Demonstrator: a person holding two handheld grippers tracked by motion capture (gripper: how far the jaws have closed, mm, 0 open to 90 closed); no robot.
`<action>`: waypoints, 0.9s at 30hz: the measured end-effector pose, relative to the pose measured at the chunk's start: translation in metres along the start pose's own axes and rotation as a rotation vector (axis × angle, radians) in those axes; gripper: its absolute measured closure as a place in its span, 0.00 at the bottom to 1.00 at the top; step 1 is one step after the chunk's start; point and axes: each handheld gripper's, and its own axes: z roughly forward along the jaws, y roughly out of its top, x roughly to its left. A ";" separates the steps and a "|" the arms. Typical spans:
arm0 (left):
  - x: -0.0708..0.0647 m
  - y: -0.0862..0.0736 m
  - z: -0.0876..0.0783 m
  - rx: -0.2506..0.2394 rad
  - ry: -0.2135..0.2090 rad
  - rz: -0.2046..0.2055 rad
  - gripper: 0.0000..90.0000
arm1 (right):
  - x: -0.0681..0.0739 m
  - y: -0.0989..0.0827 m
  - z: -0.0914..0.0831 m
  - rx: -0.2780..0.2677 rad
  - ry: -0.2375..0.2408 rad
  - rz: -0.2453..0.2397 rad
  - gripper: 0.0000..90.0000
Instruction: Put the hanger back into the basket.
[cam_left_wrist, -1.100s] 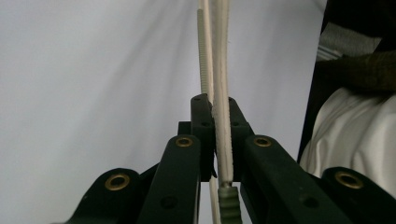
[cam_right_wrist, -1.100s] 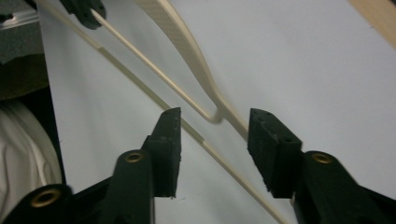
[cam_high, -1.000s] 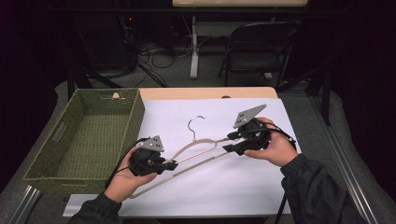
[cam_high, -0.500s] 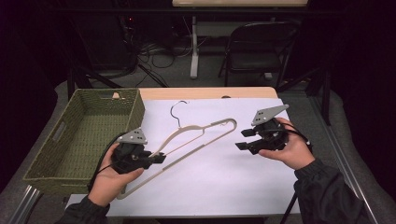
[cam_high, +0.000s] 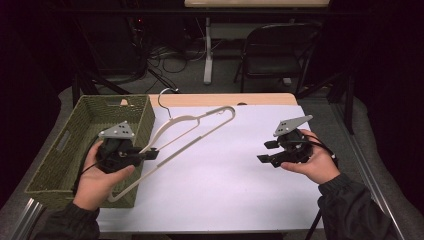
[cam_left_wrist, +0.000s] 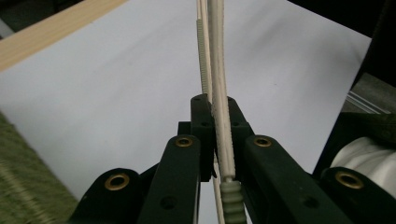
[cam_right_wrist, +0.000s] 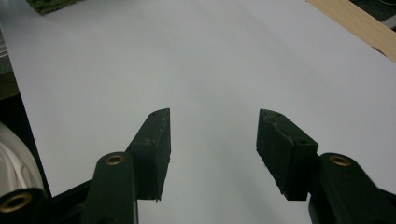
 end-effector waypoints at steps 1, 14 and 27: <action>0.003 0.000 -0.004 -0.001 0.012 -0.005 0.97 | -0.001 -0.001 0.000 -0.002 -0.004 0.002 0.49; 0.066 -0.022 -0.048 -0.055 0.135 -0.074 0.97 | -0.005 -0.006 0.005 0.021 -0.024 0.016 0.49; 0.114 -0.050 -0.072 -0.051 0.216 -0.126 0.97 | -0.008 -0.011 0.010 0.035 -0.028 0.029 0.49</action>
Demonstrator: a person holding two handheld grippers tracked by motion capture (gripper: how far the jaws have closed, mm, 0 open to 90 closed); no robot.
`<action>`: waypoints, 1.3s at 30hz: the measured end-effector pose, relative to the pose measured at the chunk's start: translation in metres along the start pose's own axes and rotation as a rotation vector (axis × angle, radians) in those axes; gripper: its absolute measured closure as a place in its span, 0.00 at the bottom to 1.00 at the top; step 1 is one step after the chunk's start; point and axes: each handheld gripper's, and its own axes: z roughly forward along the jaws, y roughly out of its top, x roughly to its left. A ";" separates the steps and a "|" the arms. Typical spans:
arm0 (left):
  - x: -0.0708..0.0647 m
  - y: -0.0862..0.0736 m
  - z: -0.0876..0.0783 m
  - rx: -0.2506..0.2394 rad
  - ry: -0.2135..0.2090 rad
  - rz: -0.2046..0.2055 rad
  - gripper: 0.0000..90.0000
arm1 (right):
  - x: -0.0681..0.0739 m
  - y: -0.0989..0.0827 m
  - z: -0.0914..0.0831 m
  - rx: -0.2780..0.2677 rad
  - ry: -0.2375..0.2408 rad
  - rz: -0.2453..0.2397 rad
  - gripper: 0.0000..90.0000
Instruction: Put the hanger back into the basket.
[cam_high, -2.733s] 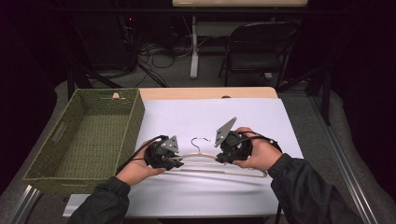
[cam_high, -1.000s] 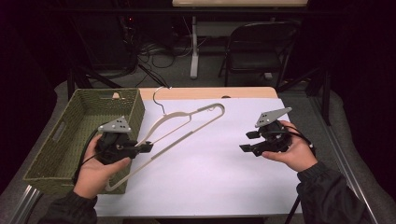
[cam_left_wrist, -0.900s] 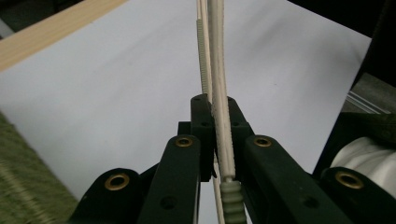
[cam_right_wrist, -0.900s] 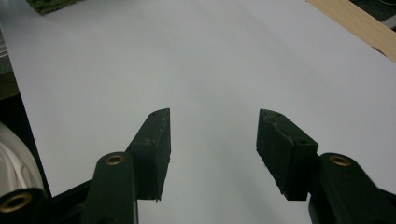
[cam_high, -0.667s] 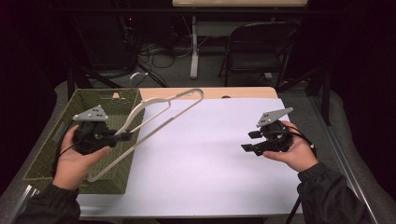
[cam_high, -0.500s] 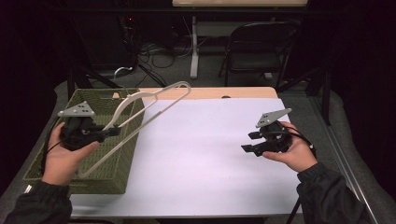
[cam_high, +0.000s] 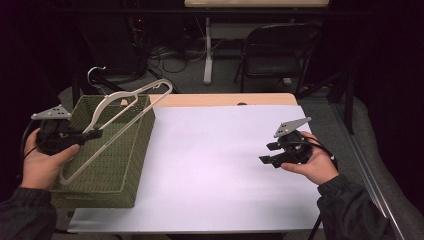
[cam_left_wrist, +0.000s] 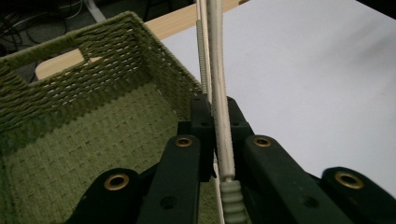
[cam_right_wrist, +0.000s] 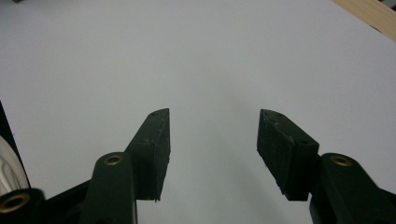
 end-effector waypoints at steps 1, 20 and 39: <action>0.003 -0.001 -0.001 0.001 0.004 -0.001 0.97 | 0.000 0.000 0.000 0.002 -0.001 0.001 0.49; 0.044 -0.025 -0.014 -0.022 0.036 0.073 0.97 | -0.001 -0.006 0.004 0.014 -0.002 0.023 0.49; 0.071 -0.073 -0.012 -0.011 0.049 0.018 0.97 | -0.001 -0.012 0.011 0.025 0.003 0.035 0.49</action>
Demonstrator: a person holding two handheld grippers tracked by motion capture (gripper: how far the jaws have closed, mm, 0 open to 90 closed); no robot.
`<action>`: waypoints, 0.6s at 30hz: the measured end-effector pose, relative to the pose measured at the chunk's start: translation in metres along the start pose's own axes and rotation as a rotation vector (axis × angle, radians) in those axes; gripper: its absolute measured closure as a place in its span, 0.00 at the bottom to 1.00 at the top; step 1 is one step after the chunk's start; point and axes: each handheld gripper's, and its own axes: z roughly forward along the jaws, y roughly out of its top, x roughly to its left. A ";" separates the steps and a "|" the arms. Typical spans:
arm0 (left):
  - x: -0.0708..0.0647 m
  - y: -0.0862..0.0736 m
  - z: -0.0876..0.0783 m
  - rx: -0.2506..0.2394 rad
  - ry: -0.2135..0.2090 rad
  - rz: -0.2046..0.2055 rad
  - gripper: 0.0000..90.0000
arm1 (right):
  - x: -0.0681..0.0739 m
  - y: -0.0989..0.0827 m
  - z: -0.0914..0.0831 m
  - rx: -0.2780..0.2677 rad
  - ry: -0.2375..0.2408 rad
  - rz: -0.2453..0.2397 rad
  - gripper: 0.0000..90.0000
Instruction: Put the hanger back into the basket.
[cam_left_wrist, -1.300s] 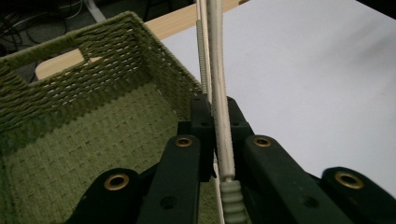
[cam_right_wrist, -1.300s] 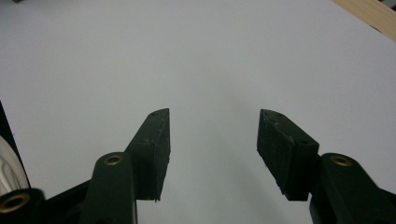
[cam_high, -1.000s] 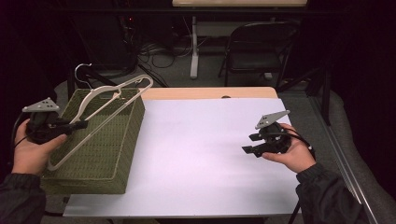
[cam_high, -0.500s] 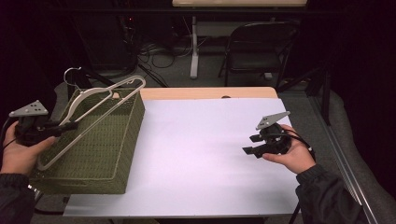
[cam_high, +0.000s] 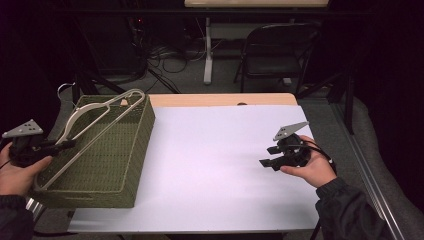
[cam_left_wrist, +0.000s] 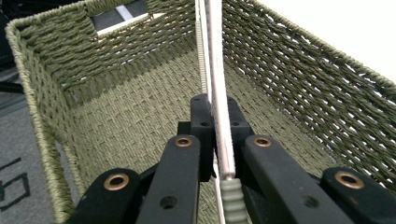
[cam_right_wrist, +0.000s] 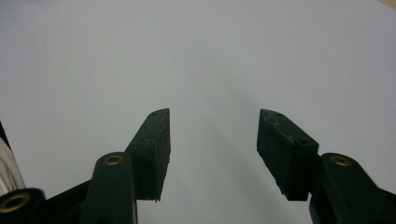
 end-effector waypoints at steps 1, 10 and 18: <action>0.000 0.000 0.000 0.000 0.000 0.000 0.97 | 0.001 0.000 0.000 -0.001 0.000 0.001 0.49; -0.001 -0.013 0.030 0.112 0.000 -0.017 0.97 | 0.001 0.000 0.000 -0.003 0.005 -0.004 0.49; -0.001 -0.017 0.046 0.179 0.005 -0.037 0.96 | 0.000 -0.003 0.002 0.001 0.009 -0.003 0.49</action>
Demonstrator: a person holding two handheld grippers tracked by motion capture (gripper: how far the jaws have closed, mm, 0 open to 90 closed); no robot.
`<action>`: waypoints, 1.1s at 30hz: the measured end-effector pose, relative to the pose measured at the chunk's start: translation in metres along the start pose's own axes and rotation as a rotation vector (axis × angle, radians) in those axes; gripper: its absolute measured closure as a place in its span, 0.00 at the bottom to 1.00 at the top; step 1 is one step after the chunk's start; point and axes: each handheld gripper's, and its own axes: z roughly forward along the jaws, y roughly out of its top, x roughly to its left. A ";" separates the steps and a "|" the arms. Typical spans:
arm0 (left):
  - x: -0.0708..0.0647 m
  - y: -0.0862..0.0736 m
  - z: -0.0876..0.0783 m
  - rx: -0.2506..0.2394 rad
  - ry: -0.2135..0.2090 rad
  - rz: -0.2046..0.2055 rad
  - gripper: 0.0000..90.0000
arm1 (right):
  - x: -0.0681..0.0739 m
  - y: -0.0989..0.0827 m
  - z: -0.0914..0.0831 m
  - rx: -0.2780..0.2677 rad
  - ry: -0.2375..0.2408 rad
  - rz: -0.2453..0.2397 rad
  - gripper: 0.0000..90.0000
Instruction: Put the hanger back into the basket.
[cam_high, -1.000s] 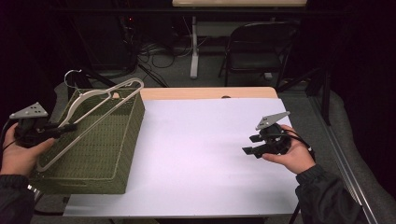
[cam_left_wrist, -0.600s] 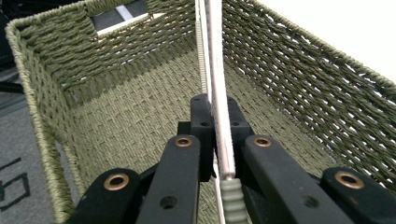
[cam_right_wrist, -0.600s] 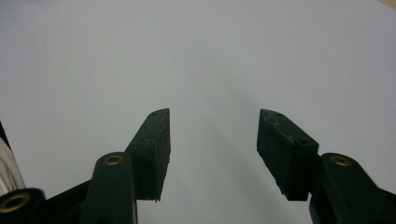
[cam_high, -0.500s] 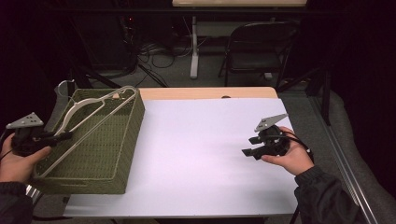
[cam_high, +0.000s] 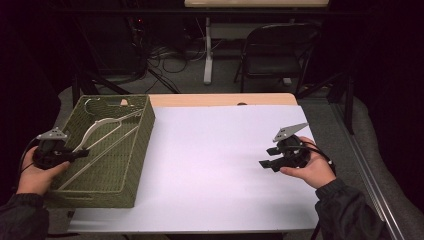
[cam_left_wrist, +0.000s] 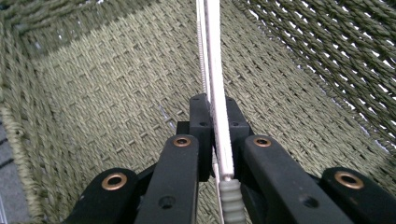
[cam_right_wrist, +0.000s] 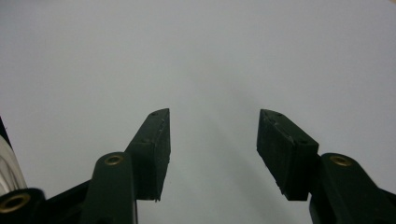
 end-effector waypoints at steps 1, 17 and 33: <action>0.000 0.000 0.000 0.000 0.000 0.000 0.96 | 0.000 0.000 0.000 0.000 0.000 0.000 0.49; -0.001 -0.001 -0.004 -0.020 0.056 -0.022 0.73 | 0.001 -0.001 -0.001 -0.003 -0.007 0.006 0.49; -0.101 -0.001 -0.053 -0.301 0.100 0.001 0.41 | 0.013 -0.025 -0.018 -0.151 -0.124 0.031 0.46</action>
